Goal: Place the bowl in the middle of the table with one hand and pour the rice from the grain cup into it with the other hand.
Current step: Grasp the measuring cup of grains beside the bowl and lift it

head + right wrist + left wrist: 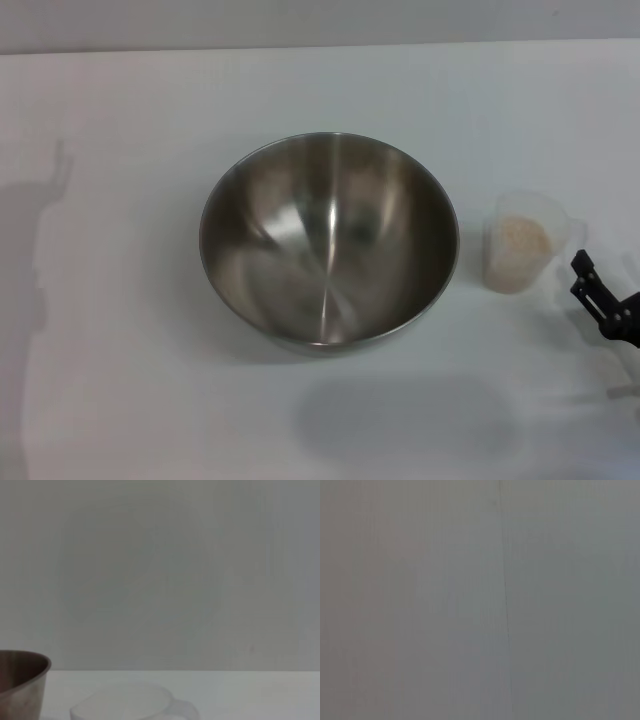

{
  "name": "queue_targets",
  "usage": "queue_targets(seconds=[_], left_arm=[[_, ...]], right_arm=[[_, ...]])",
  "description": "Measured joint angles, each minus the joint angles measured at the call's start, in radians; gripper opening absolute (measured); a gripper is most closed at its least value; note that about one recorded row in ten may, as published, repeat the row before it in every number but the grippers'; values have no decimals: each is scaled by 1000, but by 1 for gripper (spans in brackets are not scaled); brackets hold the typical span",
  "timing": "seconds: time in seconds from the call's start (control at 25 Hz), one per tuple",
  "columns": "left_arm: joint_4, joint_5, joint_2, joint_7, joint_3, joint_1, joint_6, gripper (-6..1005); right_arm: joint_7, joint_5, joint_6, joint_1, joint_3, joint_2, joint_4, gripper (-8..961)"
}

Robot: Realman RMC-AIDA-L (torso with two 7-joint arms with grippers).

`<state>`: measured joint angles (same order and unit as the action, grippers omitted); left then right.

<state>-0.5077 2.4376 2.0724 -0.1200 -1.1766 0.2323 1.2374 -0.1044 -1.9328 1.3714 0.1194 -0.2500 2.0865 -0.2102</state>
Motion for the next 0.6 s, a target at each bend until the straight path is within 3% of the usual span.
queue_targets(seconds=[0.6], left_arm=[[0, 2, 0, 0, 8, -2, 2, 829]], right_arm=[[-3, 6, -43, 29, -3, -2, 7, 846]])
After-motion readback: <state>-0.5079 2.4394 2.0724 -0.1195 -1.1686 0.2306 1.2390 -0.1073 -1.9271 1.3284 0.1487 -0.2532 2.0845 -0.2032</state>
